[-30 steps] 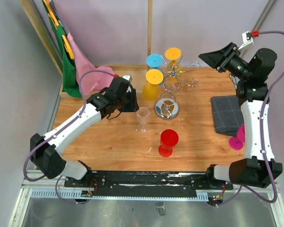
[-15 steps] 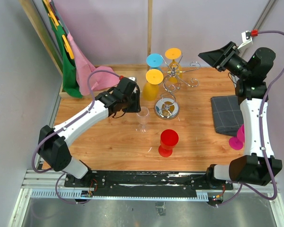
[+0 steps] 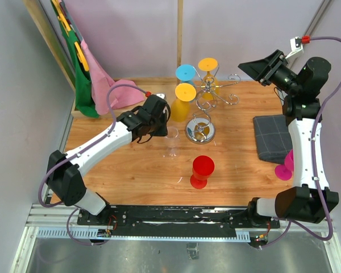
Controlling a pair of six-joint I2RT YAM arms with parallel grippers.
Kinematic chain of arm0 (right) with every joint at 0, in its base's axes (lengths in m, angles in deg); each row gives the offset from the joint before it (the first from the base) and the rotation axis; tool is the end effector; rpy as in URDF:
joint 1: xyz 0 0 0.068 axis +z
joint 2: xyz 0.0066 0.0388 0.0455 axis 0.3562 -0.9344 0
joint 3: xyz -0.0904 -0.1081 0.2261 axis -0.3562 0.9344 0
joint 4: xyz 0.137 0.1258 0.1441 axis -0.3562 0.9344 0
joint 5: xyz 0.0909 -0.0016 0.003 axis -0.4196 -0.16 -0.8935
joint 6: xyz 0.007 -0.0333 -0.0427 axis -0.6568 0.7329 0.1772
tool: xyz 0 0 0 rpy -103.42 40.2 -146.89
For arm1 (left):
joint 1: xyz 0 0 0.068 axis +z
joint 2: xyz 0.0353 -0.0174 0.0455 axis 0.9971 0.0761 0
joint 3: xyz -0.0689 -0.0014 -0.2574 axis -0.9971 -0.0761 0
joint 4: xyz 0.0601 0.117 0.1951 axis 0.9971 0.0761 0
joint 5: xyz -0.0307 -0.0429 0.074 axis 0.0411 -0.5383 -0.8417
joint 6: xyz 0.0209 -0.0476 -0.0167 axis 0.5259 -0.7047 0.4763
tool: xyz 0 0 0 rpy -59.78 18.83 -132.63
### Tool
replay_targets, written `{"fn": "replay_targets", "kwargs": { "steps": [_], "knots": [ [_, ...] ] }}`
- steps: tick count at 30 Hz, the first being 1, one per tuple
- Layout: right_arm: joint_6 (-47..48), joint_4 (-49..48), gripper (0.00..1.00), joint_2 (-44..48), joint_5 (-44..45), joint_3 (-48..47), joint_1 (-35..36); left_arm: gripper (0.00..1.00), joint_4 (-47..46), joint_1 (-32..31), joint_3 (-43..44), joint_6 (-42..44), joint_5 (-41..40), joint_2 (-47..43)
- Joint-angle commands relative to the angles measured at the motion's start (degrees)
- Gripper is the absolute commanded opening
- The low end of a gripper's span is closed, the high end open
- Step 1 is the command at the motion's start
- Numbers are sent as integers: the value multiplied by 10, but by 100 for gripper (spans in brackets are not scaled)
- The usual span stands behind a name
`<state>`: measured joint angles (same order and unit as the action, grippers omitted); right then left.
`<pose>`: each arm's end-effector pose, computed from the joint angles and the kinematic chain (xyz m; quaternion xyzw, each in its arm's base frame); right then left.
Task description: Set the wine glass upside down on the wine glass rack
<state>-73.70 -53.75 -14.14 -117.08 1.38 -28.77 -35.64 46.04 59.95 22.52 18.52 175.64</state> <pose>0.2579 -0.0074 0.4749 -0.0142 0.6602 0.5002 0.5601 0.2375 -0.1885 0.3058 0.0544 0.9273 -0.1404 0.3427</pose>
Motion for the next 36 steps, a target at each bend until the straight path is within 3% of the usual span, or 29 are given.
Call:
{"fn": "replay_targets", "kwargs": {
  "steps": [1, 10, 13, 27, 36],
  "knots": [
    [-4, -19, 48, 2, 0, 3, 3, 25, -10, -8, -5, 4, -21, -11],
    [-5, -19, 48, 5, 1, 6, 3, 11, -9, -15, -28, 3, -15, -18],
    [-6, -19, 48, 6, 1, 7, 3, 1, -4, -15, -27, 3, -17, -22],
    [-10, -19, 48, 8, 3, 4, 3, 0, 83, -15, 26, 22, -91, -78],
    [-18, -25, 48, 4, 2, 0, 3, 0, 134, -15, 60, 14, -207, -149]
  ]
}}
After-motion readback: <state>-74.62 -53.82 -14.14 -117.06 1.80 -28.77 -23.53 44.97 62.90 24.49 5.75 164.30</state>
